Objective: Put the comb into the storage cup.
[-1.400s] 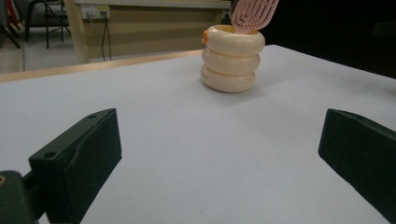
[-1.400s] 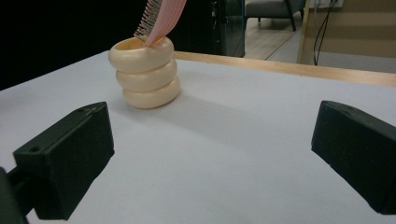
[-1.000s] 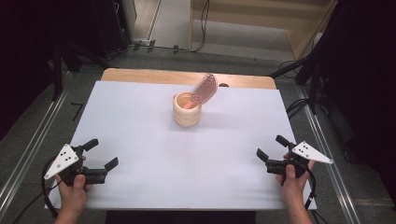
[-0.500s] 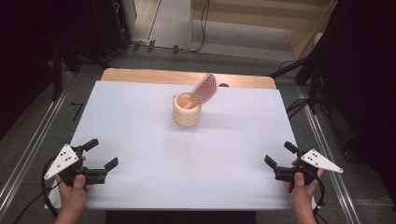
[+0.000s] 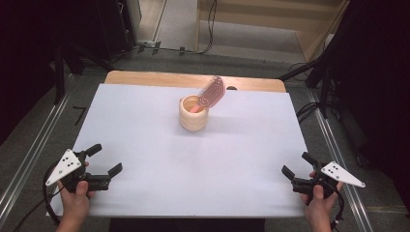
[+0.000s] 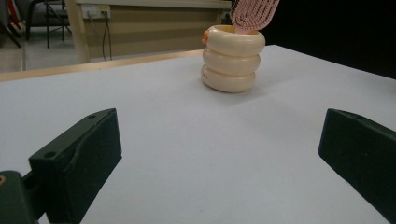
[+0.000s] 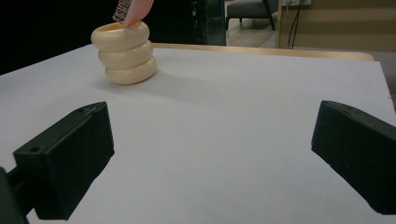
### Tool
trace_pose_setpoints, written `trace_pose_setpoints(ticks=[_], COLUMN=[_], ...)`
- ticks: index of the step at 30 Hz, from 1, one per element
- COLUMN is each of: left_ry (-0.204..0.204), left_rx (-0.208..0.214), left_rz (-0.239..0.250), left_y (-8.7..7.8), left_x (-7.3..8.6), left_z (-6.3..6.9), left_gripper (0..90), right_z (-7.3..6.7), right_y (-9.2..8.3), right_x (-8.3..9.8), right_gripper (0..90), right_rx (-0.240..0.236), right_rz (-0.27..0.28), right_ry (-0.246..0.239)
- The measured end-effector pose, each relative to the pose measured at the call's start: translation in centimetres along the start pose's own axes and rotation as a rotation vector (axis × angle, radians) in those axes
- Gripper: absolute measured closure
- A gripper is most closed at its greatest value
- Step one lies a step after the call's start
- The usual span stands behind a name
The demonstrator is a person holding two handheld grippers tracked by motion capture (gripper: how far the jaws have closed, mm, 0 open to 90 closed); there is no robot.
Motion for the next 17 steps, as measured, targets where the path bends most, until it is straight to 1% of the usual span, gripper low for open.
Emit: trace_pose_setpoints(ticks=[2,6,8,9,11,17], left_ry=[0.0,-0.002,-0.003,-0.003,-0.003,-0.004], left_rx=[-0.002,-0.005,-0.005,-0.007,-0.006,-0.009], left_rz=[-0.001,0.0,0.0,-0.001,0.0,-0.004], left_y=[0.0,-0.1,-0.1,-0.1,-0.1,0.1], left_x=[0.0,0.0,0.0,0.0,0.0,0.0], left_z=[-0.1,-0.1,-0.2,-0.2,-0.2,-0.2], left_gripper=[0.0,0.0,0.0,0.0,0.0,0.0], right_z=[0.3,0.7,0.9,1.0,1.1,1.2], right_y=[-0.4,-1.0,-1.1,-1.1,-1.3,-1.4], right_x=[0.1,0.6,0.8,1.0,1.0,1.1], right_gripper=[0.0,0.0,0.0,0.0,0.0,0.0], right_rx=[0.006,0.009,0.012,0.015,0.012,0.02], right_rz=[0.001,0.004,0.002,-0.001,0.004,0.005], right_ry=[0.0,0.014,0.017,0.01,0.026,0.021])
Point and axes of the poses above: each handheld gripper's, and its own axes: y roughly forward along the jaws, x roughly out of its underside, z roughly to its right, the point moved 4 cm from there along y, roughly forward along the jaws, and after that the axes turned 3 degrees about y, right-handed, at the moved point
